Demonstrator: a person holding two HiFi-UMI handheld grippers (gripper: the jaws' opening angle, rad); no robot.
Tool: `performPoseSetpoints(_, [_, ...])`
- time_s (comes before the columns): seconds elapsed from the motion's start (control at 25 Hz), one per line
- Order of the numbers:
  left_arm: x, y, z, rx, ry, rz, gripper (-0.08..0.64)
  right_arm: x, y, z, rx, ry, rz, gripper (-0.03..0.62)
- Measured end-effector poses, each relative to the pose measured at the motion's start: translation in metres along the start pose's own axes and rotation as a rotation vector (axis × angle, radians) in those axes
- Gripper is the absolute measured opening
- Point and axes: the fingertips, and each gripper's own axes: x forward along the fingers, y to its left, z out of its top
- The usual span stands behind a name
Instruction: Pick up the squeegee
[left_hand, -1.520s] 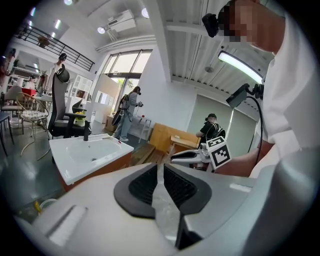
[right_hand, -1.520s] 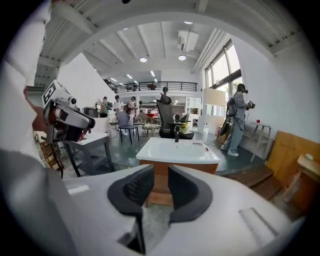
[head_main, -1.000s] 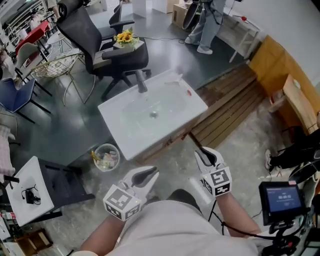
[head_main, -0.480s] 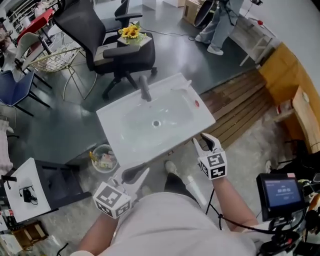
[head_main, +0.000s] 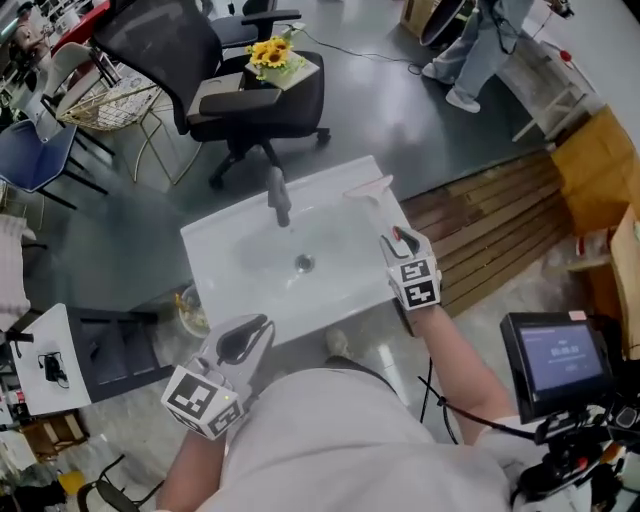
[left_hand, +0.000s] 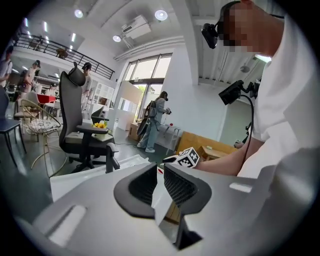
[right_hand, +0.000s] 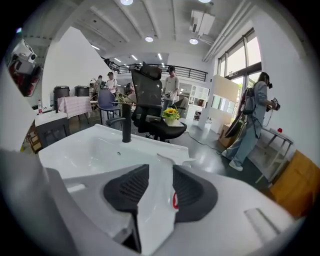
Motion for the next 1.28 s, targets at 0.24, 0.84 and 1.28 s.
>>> performPoseSetpoints(0.24, [0.023, 0.013, 0.010, -0.038, 0.010, 0.126, 0.049, 0.072, -0.039, -0.014, 0.004, 0.048, 0.021, 0.158])
performPoseSetpoints(0.84, [0.036, 0.029, 0.011, -0.076, 0.030, 0.264, 0.049, 0.138, -0.052, -0.028, 0.045, 0.088, 0.052, 0.117])
performPoseSetpoints(1.28, [0.043, 0.032, 0.015, -0.060, 0.036, 0.242, 0.049, 0.134, -0.063, -0.027, 0.040, 0.086, 0.000, 0.101])
